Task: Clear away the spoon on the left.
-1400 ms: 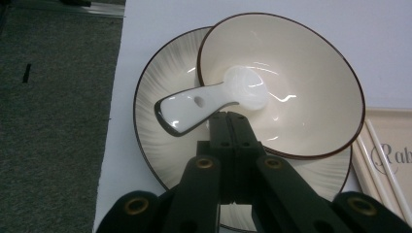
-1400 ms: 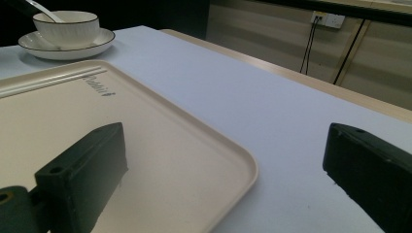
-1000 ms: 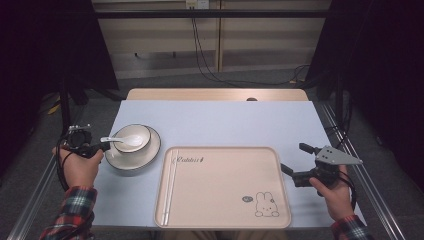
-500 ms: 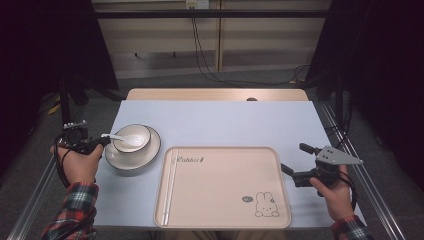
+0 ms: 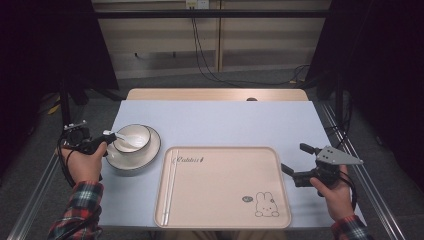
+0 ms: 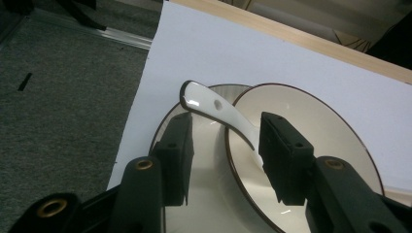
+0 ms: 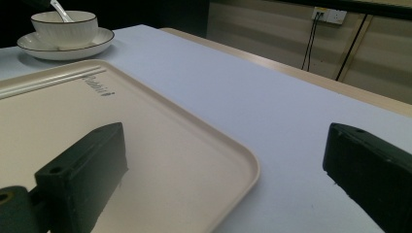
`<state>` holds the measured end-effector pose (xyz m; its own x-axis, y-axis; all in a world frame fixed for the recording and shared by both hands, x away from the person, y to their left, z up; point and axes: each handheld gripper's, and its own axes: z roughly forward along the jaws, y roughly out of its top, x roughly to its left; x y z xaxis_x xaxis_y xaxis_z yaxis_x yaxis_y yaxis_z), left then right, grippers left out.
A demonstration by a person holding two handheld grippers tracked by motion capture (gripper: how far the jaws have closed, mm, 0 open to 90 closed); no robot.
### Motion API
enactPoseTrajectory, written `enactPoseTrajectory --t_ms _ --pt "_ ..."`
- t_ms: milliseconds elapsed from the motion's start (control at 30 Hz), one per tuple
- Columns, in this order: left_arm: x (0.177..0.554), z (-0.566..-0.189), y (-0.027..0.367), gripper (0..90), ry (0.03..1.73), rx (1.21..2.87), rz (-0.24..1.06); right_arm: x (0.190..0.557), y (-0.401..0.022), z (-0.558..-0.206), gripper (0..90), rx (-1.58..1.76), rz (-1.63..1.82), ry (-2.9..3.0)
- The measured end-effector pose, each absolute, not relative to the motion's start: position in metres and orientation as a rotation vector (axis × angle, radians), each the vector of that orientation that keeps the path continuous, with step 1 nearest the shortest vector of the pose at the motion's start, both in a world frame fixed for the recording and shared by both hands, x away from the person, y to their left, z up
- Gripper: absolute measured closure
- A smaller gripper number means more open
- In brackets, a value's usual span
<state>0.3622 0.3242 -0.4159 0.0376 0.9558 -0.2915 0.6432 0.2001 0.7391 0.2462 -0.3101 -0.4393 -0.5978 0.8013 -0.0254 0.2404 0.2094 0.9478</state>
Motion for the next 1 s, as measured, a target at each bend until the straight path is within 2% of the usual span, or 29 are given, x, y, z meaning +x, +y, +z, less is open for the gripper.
enactPoseTrajectory --t_ms 433,733,900,1000 --pt "0.376 -0.43 0.317 48.2 1.705 1.488 0.489 0.244 -0.312 -0.439 1.4 0.974 1.382 1.958" --pt "0.386 -0.433 0.313 46.6 1.706 1.47 0.487 0.244 -0.314 -0.439 1.4 0.979 1.383 1.947" --pt "0.39 -0.436 0.313 50.5 1.707 1.471 0.491 0.243 -0.316 -0.439 1.4 0.985 1.383 1.944" --pt "0.391 -0.436 0.312 58.0 1.711 1.451 0.486 0.243 -0.316 -0.44 1.4 0.984 1.387 1.95"
